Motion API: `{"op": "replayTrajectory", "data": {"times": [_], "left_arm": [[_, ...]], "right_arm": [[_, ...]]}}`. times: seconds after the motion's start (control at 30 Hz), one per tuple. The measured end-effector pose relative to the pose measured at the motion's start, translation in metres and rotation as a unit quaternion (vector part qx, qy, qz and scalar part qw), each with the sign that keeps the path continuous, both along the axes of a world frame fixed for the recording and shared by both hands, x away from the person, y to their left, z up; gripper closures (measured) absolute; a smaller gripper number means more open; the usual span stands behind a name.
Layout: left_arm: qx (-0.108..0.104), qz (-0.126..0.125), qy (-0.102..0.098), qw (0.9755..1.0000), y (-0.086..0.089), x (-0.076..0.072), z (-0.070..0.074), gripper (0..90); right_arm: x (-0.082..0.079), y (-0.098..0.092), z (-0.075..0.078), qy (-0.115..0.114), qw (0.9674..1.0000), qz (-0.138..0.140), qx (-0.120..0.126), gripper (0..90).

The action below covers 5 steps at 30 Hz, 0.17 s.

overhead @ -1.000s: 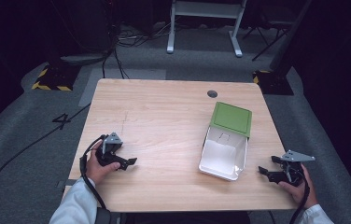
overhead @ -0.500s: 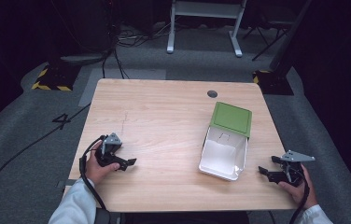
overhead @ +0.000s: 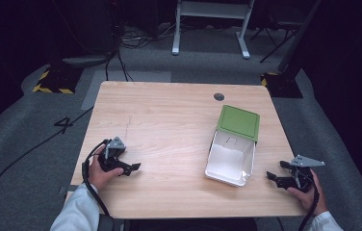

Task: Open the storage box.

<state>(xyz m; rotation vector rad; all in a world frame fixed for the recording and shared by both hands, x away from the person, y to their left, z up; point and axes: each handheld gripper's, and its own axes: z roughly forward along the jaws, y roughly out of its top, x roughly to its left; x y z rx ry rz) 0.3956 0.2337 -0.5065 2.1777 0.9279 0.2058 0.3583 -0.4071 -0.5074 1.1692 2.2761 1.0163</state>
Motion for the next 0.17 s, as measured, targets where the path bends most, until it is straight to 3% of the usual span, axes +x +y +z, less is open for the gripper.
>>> {"op": "replayTrajectory", "data": {"times": [0.17], "left_arm": [[0.002, -0.002, -0.002, 1.0, -0.0001, 0.0006, 0.0, 0.5]], "right_arm": [[-0.0002, 0.0, 0.0, 0.0, 1.0, 0.0, 0.0, 18.4]]}}
